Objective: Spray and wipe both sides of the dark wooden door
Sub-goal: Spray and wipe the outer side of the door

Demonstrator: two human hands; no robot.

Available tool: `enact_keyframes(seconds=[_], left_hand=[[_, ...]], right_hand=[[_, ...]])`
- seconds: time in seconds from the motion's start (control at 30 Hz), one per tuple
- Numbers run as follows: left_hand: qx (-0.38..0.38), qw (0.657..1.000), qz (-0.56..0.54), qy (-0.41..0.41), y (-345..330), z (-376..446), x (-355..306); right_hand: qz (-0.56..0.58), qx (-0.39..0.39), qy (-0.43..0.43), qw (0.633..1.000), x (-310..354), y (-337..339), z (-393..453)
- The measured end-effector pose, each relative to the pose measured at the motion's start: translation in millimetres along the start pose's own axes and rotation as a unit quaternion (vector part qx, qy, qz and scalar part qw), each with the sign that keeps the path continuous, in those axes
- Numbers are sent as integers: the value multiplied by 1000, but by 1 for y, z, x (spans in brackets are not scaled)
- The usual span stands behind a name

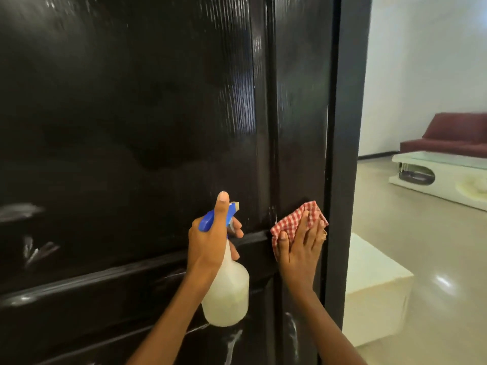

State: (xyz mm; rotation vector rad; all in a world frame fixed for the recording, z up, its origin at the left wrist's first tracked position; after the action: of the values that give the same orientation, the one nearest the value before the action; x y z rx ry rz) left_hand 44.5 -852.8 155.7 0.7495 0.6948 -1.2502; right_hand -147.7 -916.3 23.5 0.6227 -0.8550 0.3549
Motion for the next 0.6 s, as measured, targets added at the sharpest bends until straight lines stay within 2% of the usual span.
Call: enact_keyframes(seconds=[0.2, 0.3, 0.47, 0.6], left_hand=[[-39, 996, -43, -69, -5, -39, 30], [-73, 993, -79, -39, 4, -43, 29], [-79, 995, -22, -57, 35, -27, -3], [-95, 994, -24, -55, 53, -37, 6]], right_hand=[[6, -46, 72, 996, -25, -15, -2], [24, -35, 63, 997, -24, -16, -4], [44, -51, 32, 997, -14, -12, -2], [41, -63, 53, 996, -14, -16, 4]])
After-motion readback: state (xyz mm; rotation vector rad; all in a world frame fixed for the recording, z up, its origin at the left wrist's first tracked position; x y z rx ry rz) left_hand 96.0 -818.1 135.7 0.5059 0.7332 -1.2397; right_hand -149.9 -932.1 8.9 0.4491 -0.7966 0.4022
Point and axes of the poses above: each hand's wrist, its own z-axis towards the middle knuckle, its own y-axis out of the back of the hand, x = y × z, the point moved 3 cm from there along z, towards the middle knuckle, and after that the axes turned 14 degrees about -y, right-handed, at the moved point
